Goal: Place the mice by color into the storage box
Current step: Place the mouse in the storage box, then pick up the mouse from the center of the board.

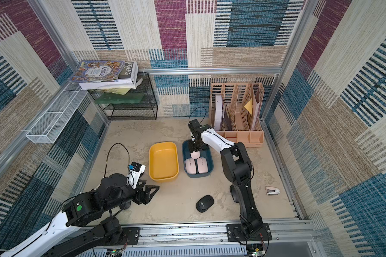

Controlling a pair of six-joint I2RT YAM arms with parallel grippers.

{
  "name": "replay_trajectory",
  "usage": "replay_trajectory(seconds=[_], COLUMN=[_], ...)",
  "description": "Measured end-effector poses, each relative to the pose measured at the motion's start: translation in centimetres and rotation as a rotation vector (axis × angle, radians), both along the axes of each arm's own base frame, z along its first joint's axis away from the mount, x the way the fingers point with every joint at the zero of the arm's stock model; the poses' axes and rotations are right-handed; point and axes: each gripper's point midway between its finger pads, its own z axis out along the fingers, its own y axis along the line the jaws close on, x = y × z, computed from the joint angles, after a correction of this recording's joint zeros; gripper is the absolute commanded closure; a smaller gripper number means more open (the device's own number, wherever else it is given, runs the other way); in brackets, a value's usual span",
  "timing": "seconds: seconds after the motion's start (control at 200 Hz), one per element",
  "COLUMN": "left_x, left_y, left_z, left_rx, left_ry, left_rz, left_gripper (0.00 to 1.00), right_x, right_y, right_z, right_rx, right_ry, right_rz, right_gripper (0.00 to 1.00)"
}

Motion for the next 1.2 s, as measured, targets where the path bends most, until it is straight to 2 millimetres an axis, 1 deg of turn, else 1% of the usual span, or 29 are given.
replay_trajectory(seconds=[0.13, 0.23, 0.321, 0.406, 0.426, 0.431, 0.436, 0.446, 0.456, 0.476, 0.556, 0.656, 0.721, 0.776, 0.841, 0.886, 0.941, 1.007, 1.032, 1.112, 1.197], left_x=[0.1, 0.1, 0.1, 0.1, 0.1, 0.1, 0.1, 0.1, 0.1, 0.1, 0.1, 0.1, 0.1, 0.2, 0.2, 0.2, 0.2, 0.2, 0.1, -0.4, -1.2], left_y=[-0.1, -0.1, -0.2, -0.2, -0.2, -0.2, -0.2, -0.2, -0.2, -0.1, -0.1, 0.1, 0.2, 0.3, 0.3, 0.2, 0.2, -0.1, -0.3, -1.2, -2.9], left_z=[-0.2, -0.3, -0.3, -0.3, -0.3, -0.3, -0.3, -0.3, -0.3, -0.2, 0.1, 0.3, 0.5, 0.5, 0.4, 0.3, 0.1, -0.5, -0.8, -1.5, -2.3], left_rx=[0.005, 0.009, 0.011, 0.010, 0.011, 0.011, 0.011, 0.011, 0.011, 0.010, 0.002, -0.005, -0.007, -0.007, -0.004, -0.003, -0.004, 0.013, 0.020, 0.041, 0.079], left_ry=[0.005, 0.008, 0.009, 0.008, 0.009, 0.009, 0.009, 0.009, 0.009, 0.008, 0.001, -0.008, -0.016, -0.019, -0.013, -0.011, 0.001, 0.020, 0.026, 0.049, 0.065], left_rz=[0.000, 0.000, 0.000, 0.000, 0.000, 0.000, 0.000, 0.000, 0.000, 0.000, 0.000, 0.004, 0.011, 0.015, 0.017, 0.018, 0.023, 0.015, 0.008, -0.036, -0.108], left_gripper=[0.12, 0.13, 0.12, 0.13, 0.13, 0.12, 0.13, 0.13, 0.13, 0.13, 0.13, 0.13, 0.13, 0.13, 0.13, 0.13, 0.14, 0.14, 0.14, 0.14, 0.14], right_x=[0.0, -0.1, 0.1, 0.5, 0.7, 0.7, 0.7, 0.7, 0.8, 0.8, 0.7, 0.3, -0.1, -0.7, -2.0, -3.2, -4.8, -6.8, -7.6, -10.0, -12.7], right_y=[0.0, 0.0, 0.1, 0.4, 0.4, 0.4, 0.5, 0.5, 0.5, 0.6, 0.7, 1.1, 1.4, 1.5, 1.4, 1.2, 0.5, -1.1, -2.1, -5.1, -8.3], right_z=[-0.1, 0.0, 1.0, 2.3, 2.7, 2.7, 2.8, 3.0, 3.2, 3.5, 5.4, 8.4, 9.8, 10.9, 12.2, 13.3, 14.1, 14.3, 14.2, 13.6, 12.4], right_rx=[-0.001, 0.001, 0.012, 0.029, 0.033, 0.034, 0.034, 0.036, 0.039, 0.042, 0.059, 0.091, 0.110, 0.121, 0.130, 0.137, 0.142, 0.140, 0.135, 0.119, 0.111], right_ry=[0.002, 0.000, -0.017, -0.044, -0.052, -0.053, -0.054, -0.057, -0.061, -0.067, -0.098, -0.147, -0.168, -0.180, -0.195, -0.209, -0.219, -0.216, -0.212, -0.196, -0.176], right_rz=[-0.001, -0.002, -0.006, -0.008, -0.008, -0.008, -0.008, -0.007, -0.008, -0.007, -0.003, 0.006, 0.015, 0.021, 0.035, 0.043, 0.049, 0.046, 0.038, 0.010, -0.032], right_gripper=[0.35, 0.29, 0.27, 0.20, 0.16, 0.13, 0.07, 0.00, 0.03, 0.04, 0.04, 0.04, 0.04, 0.05, 0.05, 0.04, 0.04, 0.04, 0.04, 0.04, 0.04])
